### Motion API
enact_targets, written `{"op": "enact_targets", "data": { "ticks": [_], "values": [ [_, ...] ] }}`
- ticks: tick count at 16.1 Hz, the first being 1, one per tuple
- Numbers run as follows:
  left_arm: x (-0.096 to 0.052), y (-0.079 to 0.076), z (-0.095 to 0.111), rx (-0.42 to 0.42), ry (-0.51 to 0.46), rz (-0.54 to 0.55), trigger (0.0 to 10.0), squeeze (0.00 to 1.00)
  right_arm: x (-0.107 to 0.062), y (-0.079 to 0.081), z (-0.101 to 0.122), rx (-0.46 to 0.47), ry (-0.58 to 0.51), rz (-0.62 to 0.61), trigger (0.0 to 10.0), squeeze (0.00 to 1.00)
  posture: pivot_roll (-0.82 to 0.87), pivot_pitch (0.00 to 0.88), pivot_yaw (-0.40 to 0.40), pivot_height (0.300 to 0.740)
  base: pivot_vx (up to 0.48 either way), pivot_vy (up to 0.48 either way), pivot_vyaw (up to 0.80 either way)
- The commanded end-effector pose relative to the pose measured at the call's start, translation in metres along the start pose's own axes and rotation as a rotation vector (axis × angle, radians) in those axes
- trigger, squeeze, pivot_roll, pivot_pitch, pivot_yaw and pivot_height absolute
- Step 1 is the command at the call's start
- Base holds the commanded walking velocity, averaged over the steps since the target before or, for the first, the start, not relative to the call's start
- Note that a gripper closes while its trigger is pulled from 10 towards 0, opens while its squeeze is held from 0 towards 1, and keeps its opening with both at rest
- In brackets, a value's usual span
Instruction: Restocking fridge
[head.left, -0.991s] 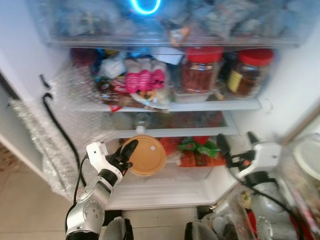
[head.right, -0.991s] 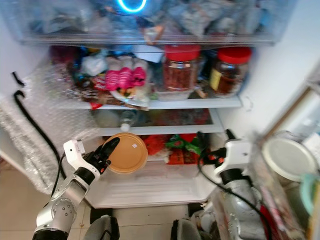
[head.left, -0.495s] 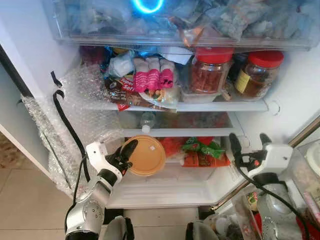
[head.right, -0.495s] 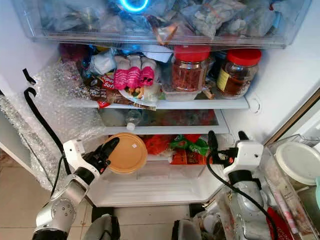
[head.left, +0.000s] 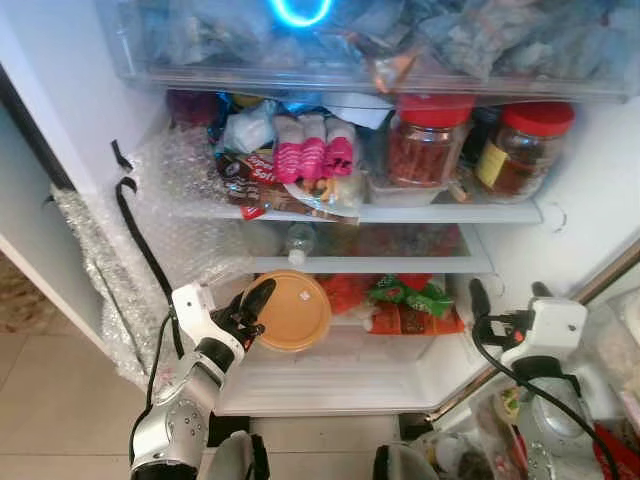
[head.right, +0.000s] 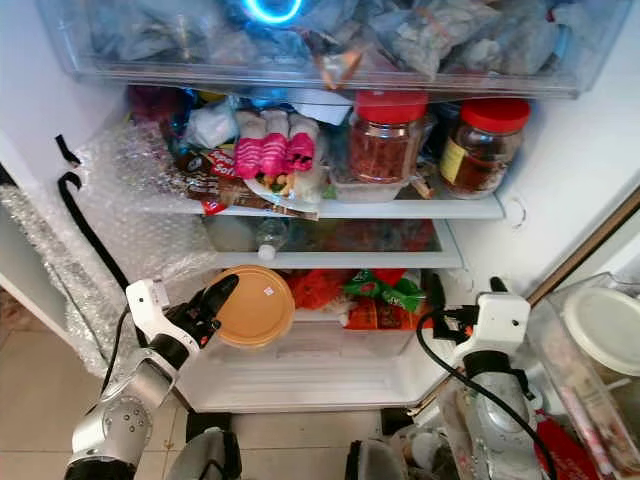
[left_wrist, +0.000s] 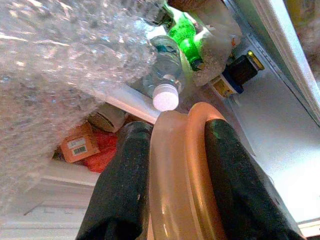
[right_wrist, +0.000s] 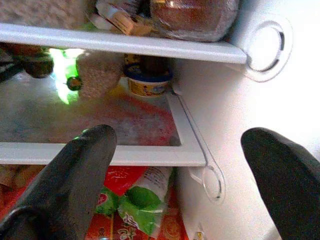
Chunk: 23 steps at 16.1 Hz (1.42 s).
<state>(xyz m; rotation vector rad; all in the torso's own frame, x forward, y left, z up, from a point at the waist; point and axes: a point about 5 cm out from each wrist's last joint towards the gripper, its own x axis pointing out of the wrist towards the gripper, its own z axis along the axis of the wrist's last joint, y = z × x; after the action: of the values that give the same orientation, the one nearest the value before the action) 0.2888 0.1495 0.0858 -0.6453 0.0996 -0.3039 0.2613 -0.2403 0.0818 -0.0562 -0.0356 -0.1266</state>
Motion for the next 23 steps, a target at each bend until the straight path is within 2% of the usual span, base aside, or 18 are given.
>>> {"op": "enact_targets", "data": {
  "ticks": [1,6,9,12,14,16,19,23],
  "values": [
    [0.001,-0.001,0.001,0.007,-0.006,-0.009,10.0,0.00,-0.005,-0.030,-0.002,0.009,0.010,-0.134,10.0,0.00,-0.19,0.076,-0.024,0.640,0.000,0.000,0.00],
    [0.001,-0.001,0.001,0.008,-0.004,-0.010,10.0,0.00,-0.006,-0.032,-0.004,0.003,0.016,-0.165,10.0,0.00,-0.18,0.079,-0.024,0.640,0.000,0.000,0.00],
    [0.001,-0.001,0.001,0.005,-0.001,-0.012,10.0,0.00,-0.007,-0.013,-0.016,0.005,0.082,-0.046,10.0,0.00,-0.19,0.081,-0.023,0.640,0.000,0.000,0.00],
    [0.001,-0.002,0.000,0.002,0.001,-0.015,10.0,0.00,-0.019,0.024,-0.044,-0.009,0.218,0.190,10.0,0.00,-0.18,0.081,-0.023,0.640,0.000,0.000,0.00],
    [0.001,-0.002,0.000,-0.002,0.001,-0.017,10.0,0.00,-0.027,0.035,-0.054,-0.015,0.280,0.281,10.0,0.00,-0.19,0.081,-0.024,0.640,0.000,0.000,0.00],
    [0.006,-0.005,0.003,-0.014,-0.004,-0.034,10.0,0.00,-0.039,0.044,-0.079,-0.061,0.430,0.355,10.0,0.00,-0.18,0.083,-0.024,0.640,0.000,0.000,0.00],
    [0.015,-0.010,0.007,-0.012,-0.017,-0.058,10.0,0.00,-0.054,0.044,-0.108,-0.121,0.624,0.349,10.0,0.00,-0.19,0.083,-0.023,0.640,0.000,0.000,0.00],
    [0.017,-0.012,0.008,-0.011,-0.019,-0.063,10.0,0.00,-0.057,0.043,-0.112,-0.122,0.651,0.344,10.0,0.00,-0.19,0.083,-0.023,0.640,0.000,0.000,0.00]
  ]
}}
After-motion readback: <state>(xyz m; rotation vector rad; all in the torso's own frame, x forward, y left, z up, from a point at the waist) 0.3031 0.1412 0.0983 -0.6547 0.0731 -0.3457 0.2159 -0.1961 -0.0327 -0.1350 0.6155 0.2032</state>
